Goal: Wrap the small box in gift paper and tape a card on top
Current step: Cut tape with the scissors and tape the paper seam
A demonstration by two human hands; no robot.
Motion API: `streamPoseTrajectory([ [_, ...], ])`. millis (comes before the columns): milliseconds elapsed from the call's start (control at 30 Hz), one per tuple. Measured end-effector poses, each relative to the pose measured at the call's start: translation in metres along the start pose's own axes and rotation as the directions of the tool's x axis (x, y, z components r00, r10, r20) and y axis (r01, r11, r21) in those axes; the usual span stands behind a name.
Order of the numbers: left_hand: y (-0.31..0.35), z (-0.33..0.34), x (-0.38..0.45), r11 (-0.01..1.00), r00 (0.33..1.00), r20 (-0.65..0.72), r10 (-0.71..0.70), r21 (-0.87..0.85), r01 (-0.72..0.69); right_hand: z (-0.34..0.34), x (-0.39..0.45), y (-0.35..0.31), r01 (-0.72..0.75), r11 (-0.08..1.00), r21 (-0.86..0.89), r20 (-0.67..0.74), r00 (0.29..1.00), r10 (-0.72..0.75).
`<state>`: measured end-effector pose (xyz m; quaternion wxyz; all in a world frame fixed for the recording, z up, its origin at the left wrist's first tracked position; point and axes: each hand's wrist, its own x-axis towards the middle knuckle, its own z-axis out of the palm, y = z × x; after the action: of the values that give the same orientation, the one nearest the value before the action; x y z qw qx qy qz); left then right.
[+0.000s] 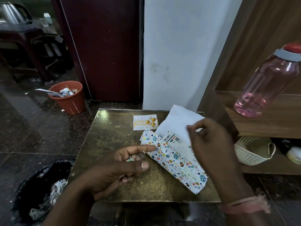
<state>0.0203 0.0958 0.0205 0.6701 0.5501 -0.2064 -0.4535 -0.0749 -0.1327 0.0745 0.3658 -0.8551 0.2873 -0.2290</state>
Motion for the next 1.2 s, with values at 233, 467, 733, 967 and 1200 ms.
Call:
streamPoseTrajectory([
  [233,-0.002,-0.003,0.001,0.999,0.999,-0.027,0.033,0.016,-0.033,0.049,-0.032,-0.024,-0.218,0.929,0.3,0.578,0.816,0.004],
  [467,0.0,-0.008,-0.002,1.0,0.998,-0.056,0.025,0.003,-0.025,0.064,-0.036,-0.025,-0.344,0.819,0.46,0.593,0.805,0.006],
  [733,0.003,-0.014,-0.009,1.0,0.998,-0.056,0.017,-0.017,-0.018,0.066,-0.033,-0.022,-0.36,0.772,0.524,0.524,0.851,0.041],
  [967,0.007,-0.017,-0.008,0.995,0.962,-0.27,-0.03,0.085,0.055,0.067,-0.03,-0.021,-0.315,0.779,0.542,0.465,0.885,0.035],
  [1200,0.012,-0.006,-0.01,1.0,0.98,-0.197,-0.02,-0.022,0.015,0.075,-0.033,-0.021,-0.285,0.792,0.54,0.379,0.923,0.074],
])
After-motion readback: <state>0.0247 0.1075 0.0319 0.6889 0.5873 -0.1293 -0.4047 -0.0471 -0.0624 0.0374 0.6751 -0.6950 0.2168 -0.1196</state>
